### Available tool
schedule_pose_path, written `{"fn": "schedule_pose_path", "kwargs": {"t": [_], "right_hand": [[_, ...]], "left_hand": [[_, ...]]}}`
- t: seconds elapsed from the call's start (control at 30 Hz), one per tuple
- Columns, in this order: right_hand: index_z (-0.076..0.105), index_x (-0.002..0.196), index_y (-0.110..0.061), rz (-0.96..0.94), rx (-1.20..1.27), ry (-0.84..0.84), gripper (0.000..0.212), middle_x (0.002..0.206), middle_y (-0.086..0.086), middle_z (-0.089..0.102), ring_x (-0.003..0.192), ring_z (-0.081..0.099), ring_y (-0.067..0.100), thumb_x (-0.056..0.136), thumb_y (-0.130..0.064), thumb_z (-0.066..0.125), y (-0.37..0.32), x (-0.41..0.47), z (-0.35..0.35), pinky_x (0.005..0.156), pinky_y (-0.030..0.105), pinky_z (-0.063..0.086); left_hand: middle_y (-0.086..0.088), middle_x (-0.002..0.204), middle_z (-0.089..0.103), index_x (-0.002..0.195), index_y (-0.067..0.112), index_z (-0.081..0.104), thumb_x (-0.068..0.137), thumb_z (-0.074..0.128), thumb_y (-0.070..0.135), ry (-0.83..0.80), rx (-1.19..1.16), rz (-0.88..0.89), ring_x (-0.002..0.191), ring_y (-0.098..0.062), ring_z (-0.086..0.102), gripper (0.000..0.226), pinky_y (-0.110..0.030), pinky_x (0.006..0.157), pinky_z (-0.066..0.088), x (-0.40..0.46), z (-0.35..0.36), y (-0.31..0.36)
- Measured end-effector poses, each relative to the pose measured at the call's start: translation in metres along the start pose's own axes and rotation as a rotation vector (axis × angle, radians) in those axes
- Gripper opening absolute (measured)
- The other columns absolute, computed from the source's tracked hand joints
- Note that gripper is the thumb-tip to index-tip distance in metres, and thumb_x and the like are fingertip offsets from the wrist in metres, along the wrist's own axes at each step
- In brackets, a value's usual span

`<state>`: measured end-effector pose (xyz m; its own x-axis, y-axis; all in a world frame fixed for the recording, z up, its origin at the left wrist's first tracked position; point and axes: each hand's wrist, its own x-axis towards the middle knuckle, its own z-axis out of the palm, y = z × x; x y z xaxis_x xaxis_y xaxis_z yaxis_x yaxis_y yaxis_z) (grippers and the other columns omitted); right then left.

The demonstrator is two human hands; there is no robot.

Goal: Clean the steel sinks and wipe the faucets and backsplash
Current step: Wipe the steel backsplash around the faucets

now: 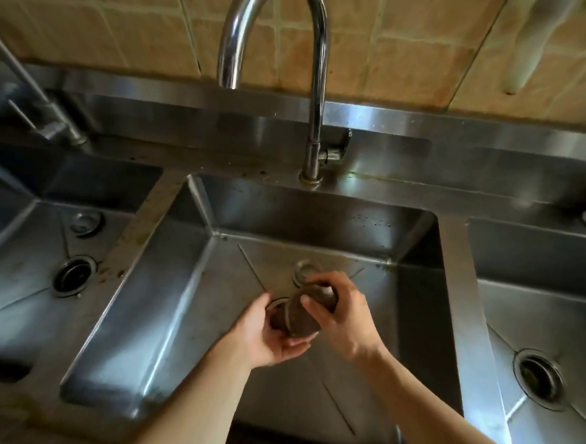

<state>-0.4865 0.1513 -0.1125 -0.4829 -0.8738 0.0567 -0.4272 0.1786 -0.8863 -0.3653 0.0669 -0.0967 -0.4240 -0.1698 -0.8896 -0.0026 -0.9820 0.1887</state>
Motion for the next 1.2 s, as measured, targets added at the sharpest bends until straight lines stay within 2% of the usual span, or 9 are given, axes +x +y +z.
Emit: {"fn": "schedule_pose_path", "kwargs": {"t": [0.13, 0.3, 0.47, 0.63, 0.8, 0.93, 1.07, 1.13, 1.2], "right_hand": [[0.062, 0.100, -0.012, 0.009, -0.049, -0.008, 0.024, 0.099, -0.004, 0.049, 0.085, 0.052, 0.002, 0.084, -0.030, 0.066, 0.016, 0.000, 0.020, 0.078, 0.007, 0.040], [0.058, 0.126, -0.015, 0.218, -0.089, -0.163, 0.062, 0.117, 0.000, 0.063, 0.107, 0.060, 0.014, 0.082, -0.058, 0.048, 0.042, 0.013, 0.031, 0.094, 0.024, 0.046], [0.067, 0.088, -0.012, 0.302, -0.177, -0.111, 0.030, 0.094, 0.009, 0.069, 0.091, 0.063, 0.027, 0.094, -0.038, 0.053, 0.058, 0.029, 0.052, 0.081, 0.036, 0.048], [0.056, 0.067, -0.020, 0.526, -0.064, -0.116, 0.033, 0.064, -0.007, 0.058, 0.068, 0.056, 0.014, 0.097, -0.033, 0.050, 0.068, 0.047, 0.066, 0.068, 0.027, 0.042], [0.066, 0.086, -0.008, 0.796, 0.115, -0.212, 0.033, 0.088, 0.011, 0.068, 0.082, 0.060, 0.021, 0.099, -0.031, 0.046, 0.100, 0.060, 0.101, 0.081, 0.036, 0.049], [0.068, 0.107, -0.008, 0.894, 0.036, -0.269, 0.034, 0.110, 0.013, 0.068, 0.104, 0.061, 0.028, 0.100, -0.029, 0.043, 0.117, 0.063, 0.119, 0.086, 0.030, 0.045], [0.070, 0.097, -0.009, 0.940, 0.004, -0.257, 0.033, 0.113, 0.016, 0.067, 0.105, 0.061, 0.027, 0.099, -0.031, 0.045, 0.134, 0.061, 0.134, 0.090, 0.033, 0.046], [0.067, 0.081, -0.013, 0.962, 0.007, -0.248, 0.032, 0.111, 0.019, 0.067, 0.097, 0.061, 0.025, 0.097, -0.030, 0.046, 0.140, 0.062, 0.141, 0.088, 0.035, 0.045], [0.069, 0.086, -0.011, 0.995, 0.044, -0.235, 0.032, 0.108, 0.018, 0.068, 0.100, 0.062, 0.029, 0.097, -0.031, 0.046, 0.143, 0.063, 0.146, 0.087, 0.036, 0.047]], "left_hand": [[-0.012, 0.065, 0.067, 0.087, 0.008, 0.061, 0.097, 0.041, 0.013, 0.201, 0.109, 0.189, 0.069, -0.025, 0.059, 0.023, -0.028, 0.047, 0.053, 0.024, 0.012, -0.002], [-0.012, 0.068, 0.070, 0.086, 0.006, 0.062, 0.093, 0.035, -0.009, 0.134, 0.139, 0.395, 0.063, -0.024, 0.066, 0.032, -0.030, 0.048, 0.056, 0.034, 0.000, -0.001], [-0.004, 0.105, 0.063, 0.100, 0.027, 0.056, 0.102, 0.039, 0.022, 0.044, 0.572, 0.381, 0.091, -0.017, 0.062, 0.018, -0.037, 0.076, 0.054, 0.056, -0.007, 0.000], [-0.002, 0.101, 0.055, 0.103, 0.025, 0.038, 0.099, 0.047, 0.017, 0.057, 0.929, 0.462, 0.079, -0.010, 0.055, 0.013, -0.026, 0.058, 0.050, 0.088, -0.025, 0.006], [-0.004, 0.104, 0.044, 0.108, 0.013, 0.027, 0.097, 0.047, 0.011, 0.064, 1.321, 0.559, 0.091, -0.012, 0.042, 0.023, -0.020, 0.073, 0.035, 0.116, -0.043, 0.019], [-0.017, 0.131, 0.047, 0.134, 0.003, 0.024, 0.098, 0.045, 0.014, 0.100, 1.484, 0.509, 0.117, -0.028, 0.048, 0.043, -0.027, 0.090, 0.038, 0.131, -0.058, 0.019], [-0.019, 0.133, 0.047, 0.138, 0.002, 0.024, 0.099, 0.044, 0.015, 0.111, 1.564, 0.482, 0.121, -0.033, 0.046, 0.046, -0.032, 0.095, 0.037, 0.144, -0.068, 0.016], [-0.011, 0.116, 0.053, 0.127, 0.006, 0.033, 0.098, 0.044, 0.011, 0.096, 1.545, 0.554, 0.107, -0.030, 0.051, 0.032, -0.028, 0.086, 0.038, 0.146, -0.070, 0.017], [0.001, 0.092, 0.046, 0.108, 0.011, 0.036, 0.096, 0.046, 0.006, 0.061, 1.526, 0.663, 0.087, -0.020, 0.046, 0.016, -0.020, 0.069, 0.032, 0.146, -0.070, 0.019]]}}
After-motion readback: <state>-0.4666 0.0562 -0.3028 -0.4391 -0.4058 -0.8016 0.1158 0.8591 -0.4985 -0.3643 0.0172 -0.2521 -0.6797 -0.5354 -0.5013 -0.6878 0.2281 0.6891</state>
